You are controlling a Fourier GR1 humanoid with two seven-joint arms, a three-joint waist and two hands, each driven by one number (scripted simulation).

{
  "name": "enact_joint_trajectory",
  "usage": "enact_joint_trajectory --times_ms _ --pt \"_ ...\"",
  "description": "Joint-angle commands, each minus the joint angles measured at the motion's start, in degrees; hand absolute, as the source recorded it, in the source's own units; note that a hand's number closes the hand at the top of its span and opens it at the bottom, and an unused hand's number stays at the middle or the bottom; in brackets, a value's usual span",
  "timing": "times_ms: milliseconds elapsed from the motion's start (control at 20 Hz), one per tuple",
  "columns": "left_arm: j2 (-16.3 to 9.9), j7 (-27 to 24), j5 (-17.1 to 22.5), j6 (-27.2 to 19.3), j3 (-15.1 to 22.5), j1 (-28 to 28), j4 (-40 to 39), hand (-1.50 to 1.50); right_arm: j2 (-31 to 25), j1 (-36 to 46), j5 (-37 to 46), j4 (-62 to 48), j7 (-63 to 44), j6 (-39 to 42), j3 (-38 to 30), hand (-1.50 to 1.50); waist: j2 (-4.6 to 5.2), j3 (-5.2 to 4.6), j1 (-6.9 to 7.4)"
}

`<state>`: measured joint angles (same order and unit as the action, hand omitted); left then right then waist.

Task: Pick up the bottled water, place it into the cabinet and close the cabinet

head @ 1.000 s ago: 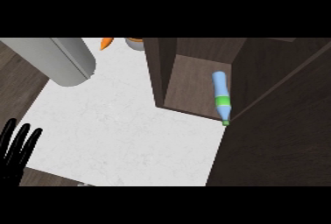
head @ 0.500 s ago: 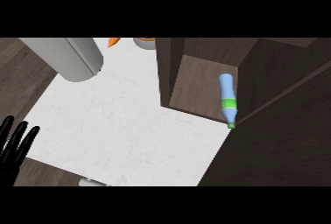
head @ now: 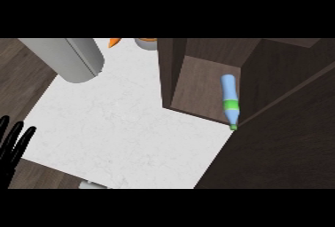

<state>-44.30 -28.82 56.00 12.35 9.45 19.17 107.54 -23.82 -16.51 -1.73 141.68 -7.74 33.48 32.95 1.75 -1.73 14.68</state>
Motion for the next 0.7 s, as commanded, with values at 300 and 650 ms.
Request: enact_joint_trajectory --times_ms 300,650 --pt "-0.19 -0.24 0.88 0.89 -1.24 -0.65 -0.74 -1.50 4.88 1.93 -5.09 -4.34 -5.34 -0.64 7.67 1.50 1.42 0.12 0.05" --pt "-1.16 -0.04 1.25 2.05 -2.17 -1.24 -0.76 -1.50 6.51 2.94 -12.06 -7.98 -4.03 -0.25 6.32 1.50 2.38 0.39 2.16"
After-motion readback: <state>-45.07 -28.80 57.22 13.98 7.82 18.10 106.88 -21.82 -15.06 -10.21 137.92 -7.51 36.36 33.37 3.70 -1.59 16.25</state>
